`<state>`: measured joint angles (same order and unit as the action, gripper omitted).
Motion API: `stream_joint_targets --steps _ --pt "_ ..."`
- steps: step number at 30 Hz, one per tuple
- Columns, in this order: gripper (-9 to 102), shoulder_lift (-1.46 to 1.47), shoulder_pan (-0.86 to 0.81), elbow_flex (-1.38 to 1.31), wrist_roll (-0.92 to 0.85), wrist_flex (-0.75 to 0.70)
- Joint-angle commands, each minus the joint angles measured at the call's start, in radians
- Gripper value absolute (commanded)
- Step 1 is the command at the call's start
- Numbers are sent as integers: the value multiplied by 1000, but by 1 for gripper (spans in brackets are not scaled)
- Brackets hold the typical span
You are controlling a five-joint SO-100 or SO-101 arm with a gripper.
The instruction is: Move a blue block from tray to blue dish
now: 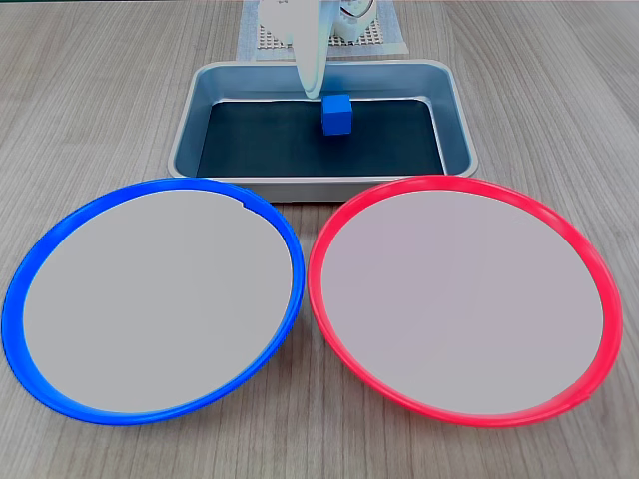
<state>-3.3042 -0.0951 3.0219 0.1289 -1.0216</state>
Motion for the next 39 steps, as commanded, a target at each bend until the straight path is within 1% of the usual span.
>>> stream_joint_targets --steps 1,35,36,37,39 --pt "0 -23 5 -3 -6 12" --pt "0 -23 -6 -2 3 12" --pt "0 -23 -26 -3 -57 11" --pt "0 -23 -69 -29 -212 -5" --pt "0 -6 -112 -71 -437 -5"
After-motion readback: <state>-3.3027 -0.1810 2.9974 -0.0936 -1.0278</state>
